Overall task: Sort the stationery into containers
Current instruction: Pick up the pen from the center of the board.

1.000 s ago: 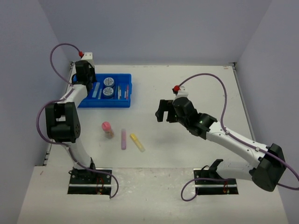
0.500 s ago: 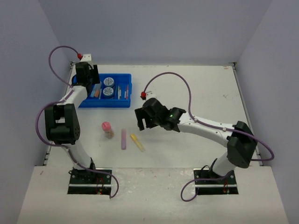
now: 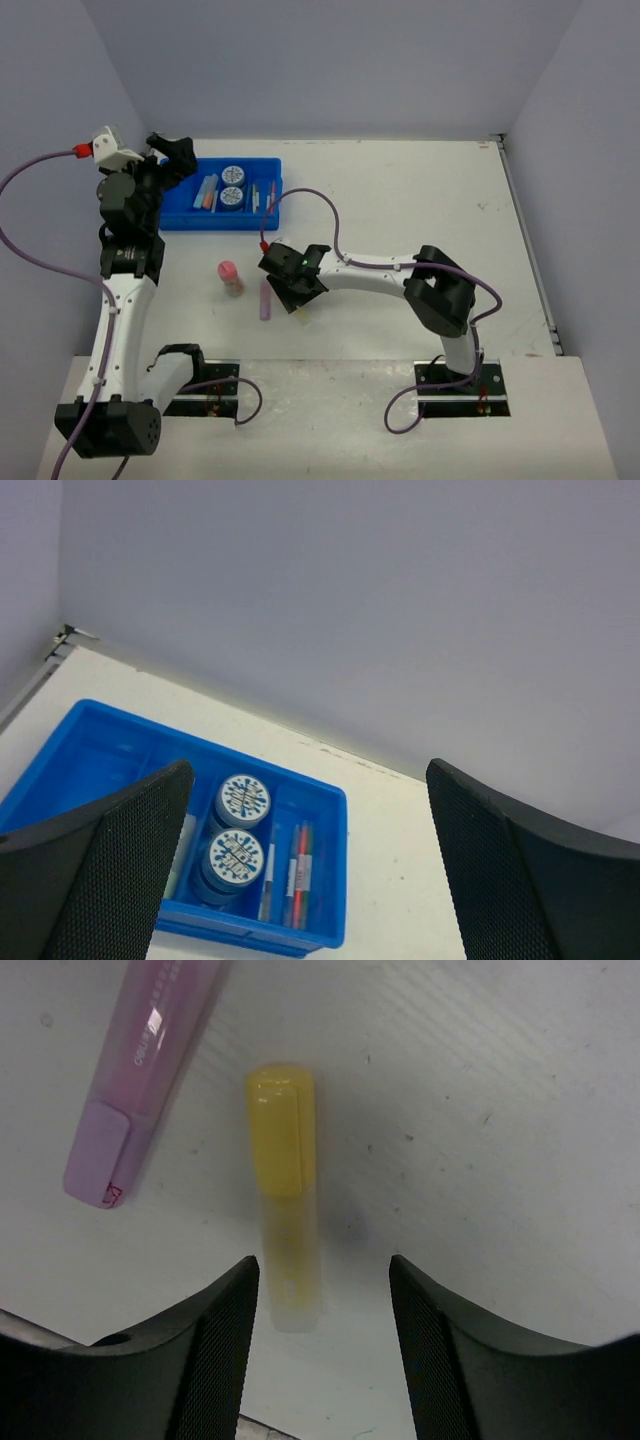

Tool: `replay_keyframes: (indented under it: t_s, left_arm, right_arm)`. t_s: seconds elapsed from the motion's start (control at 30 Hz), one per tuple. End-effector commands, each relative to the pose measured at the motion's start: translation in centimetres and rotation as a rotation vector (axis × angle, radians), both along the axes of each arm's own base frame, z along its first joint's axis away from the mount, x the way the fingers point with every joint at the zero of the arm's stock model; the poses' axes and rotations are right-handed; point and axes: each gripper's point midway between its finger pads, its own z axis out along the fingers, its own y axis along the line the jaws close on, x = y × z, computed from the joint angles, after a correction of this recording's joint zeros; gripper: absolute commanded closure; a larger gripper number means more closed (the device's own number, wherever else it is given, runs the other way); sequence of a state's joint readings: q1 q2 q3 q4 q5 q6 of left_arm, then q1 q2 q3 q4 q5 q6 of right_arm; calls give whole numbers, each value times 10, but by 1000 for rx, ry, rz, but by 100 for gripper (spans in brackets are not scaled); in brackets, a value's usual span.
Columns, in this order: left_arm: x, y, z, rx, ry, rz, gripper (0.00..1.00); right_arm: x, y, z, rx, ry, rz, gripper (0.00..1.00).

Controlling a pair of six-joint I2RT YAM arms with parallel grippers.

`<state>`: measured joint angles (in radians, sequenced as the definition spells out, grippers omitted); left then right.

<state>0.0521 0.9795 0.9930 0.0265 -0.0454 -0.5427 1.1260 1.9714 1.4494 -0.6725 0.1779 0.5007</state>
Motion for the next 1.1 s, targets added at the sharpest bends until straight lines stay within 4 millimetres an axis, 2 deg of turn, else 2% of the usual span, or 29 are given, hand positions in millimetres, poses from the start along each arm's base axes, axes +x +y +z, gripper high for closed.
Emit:
replay_keyframes:
  t_s: [0.0, 0.07, 0.13, 0.17, 0.27, 0.3, 0.33, 0.37, 0.47, 0.5, 0.53, 0.57, 0.63, 0.7, 0.77, 0.83, 0.93, 1.07]
  left_arm:
    - [-14, -28, -33, -59, 84, -146, 0]
    - [-21, -35, -34, -60, 87, -189, 0]
    - [-26, -44, -33, -77, 82, -234, 0]
    - [-29, -47, -32, -81, 78, -249, 0]
    - [-34, -59, -37, -116, 77, -315, 0]
    - [-34, -61, -43, -122, 86, -320, 0]
    - [-35, -70, -51, -153, 84, -369, 0]
    - [-36, -80, -58, -176, 85, -417, 0]
    - [-41, -105, -64, -205, 80, -538, 0]
    - [-42, -123, -74, -214, 106, -604, 0]
    - [-45, -136, -73, -218, 106, -646, 0]
    - [-49, -152, -77, -225, 120, -690, 0]
    - [-54, -176, -70, -237, 87, -772, 0]
    - [-61, -200, -68, -251, 77, -860, 0]
    - [-61, -212, -71, -276, 87, -893, 0]
    - [-68, -231, -63, -287, 48, -968, 2]
    - [-74, -254, -65, -311, 65, -1036, 13]
    - [-78, -274, -69, -311, 69, -1091, 19]
  right_arm:
    - [-17, -2, -11, -55, 67, 50, 44]
    - [-21, -3, -24, -74, 98, 64, 54]
    - [-22, -4, -30, -88, 107, 60, 60]
    - [-22, -3, -32, -90, 111, 60, 63]
    - [-20, -5, -35, -102, 106, 52, 81]
    - [-20, -5, -35, -102, 102, 48, 82]
    - [-14, -8, -29, -107, 66, 25, 95]
    - [-7, -11, -18, -99, 25, -2, 100]
    - [14, -22, 25, -28, -80, -77, 100]
    - [27, -30, 56, 53, -135, -135, 100]
    - [38, -39, 83, 123, -193, -176, 100]
    - [47, -41, 100, 186, -235, -207, 100]
    - [59, -54, 138, 296, -306, -267, 100]
    - [66, -57, 163, 377, -354, -292, 100]
    - [69, -59, 184, 424, -387, -311, 100]
    - [70, -57, 200, 461, -405, -320, 100]
    - [69, -55, 210, 488, -401, -323, 100]
    - [70, -53, 218, 505, -408, -315, 100]
